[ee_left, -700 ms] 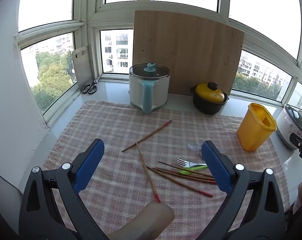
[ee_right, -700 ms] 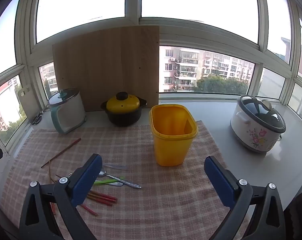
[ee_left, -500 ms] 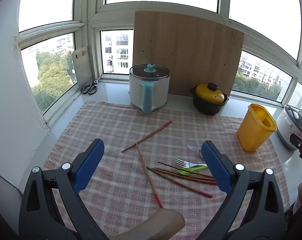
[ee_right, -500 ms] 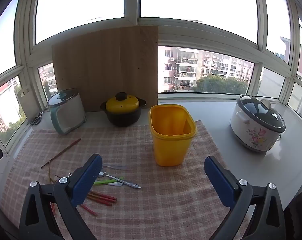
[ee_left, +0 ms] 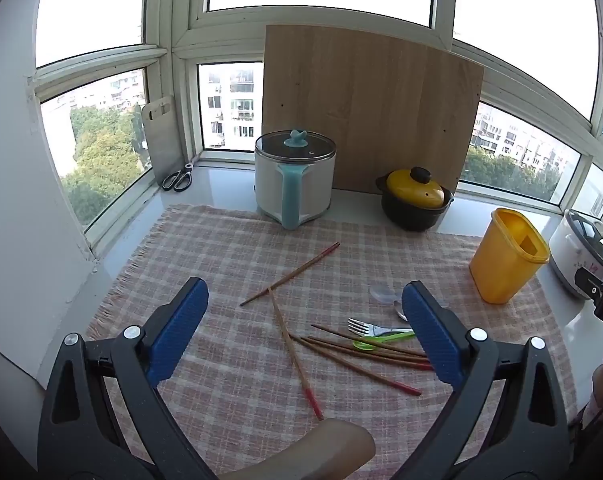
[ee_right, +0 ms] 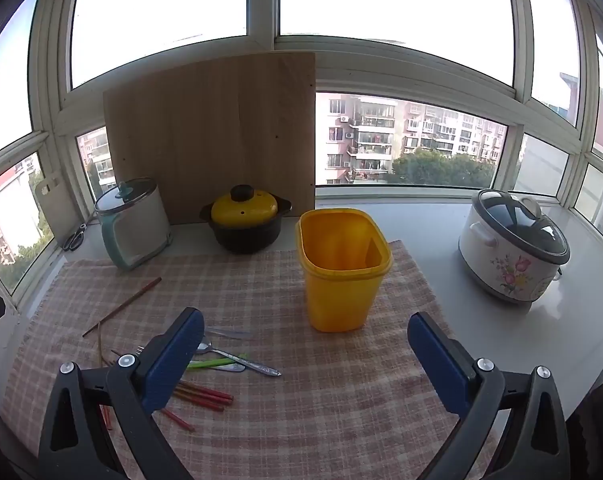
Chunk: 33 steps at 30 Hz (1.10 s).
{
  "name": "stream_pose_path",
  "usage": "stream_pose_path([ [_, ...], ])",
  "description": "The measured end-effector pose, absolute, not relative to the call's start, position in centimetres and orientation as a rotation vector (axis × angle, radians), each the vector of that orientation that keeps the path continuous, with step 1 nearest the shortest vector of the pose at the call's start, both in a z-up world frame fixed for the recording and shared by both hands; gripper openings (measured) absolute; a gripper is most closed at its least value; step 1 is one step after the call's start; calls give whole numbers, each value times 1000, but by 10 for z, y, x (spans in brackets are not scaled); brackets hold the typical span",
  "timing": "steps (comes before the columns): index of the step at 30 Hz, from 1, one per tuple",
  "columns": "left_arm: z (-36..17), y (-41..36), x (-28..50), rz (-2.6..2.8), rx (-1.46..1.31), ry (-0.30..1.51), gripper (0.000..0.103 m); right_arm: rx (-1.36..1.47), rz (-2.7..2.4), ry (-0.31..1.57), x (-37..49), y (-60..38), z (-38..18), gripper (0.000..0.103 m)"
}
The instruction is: Organize utensils
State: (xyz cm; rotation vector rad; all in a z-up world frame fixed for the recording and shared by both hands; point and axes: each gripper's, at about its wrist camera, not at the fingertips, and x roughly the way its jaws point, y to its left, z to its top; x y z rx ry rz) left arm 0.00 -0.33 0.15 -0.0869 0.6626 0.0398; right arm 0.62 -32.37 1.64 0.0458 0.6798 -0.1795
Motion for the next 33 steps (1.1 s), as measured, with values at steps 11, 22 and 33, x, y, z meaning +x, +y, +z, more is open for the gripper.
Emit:
stream_pose_path([
  [11,8,-6,0,36,-89,661,99,48,-183,683,6,-323,17,103],
  [22,8,-6,0,35,-90,661,99,49,-182,684,6,-323,16,103],
  [33,7,-6,0,36,-90,661,99,50,-183,686,7,-323,15,103],
])
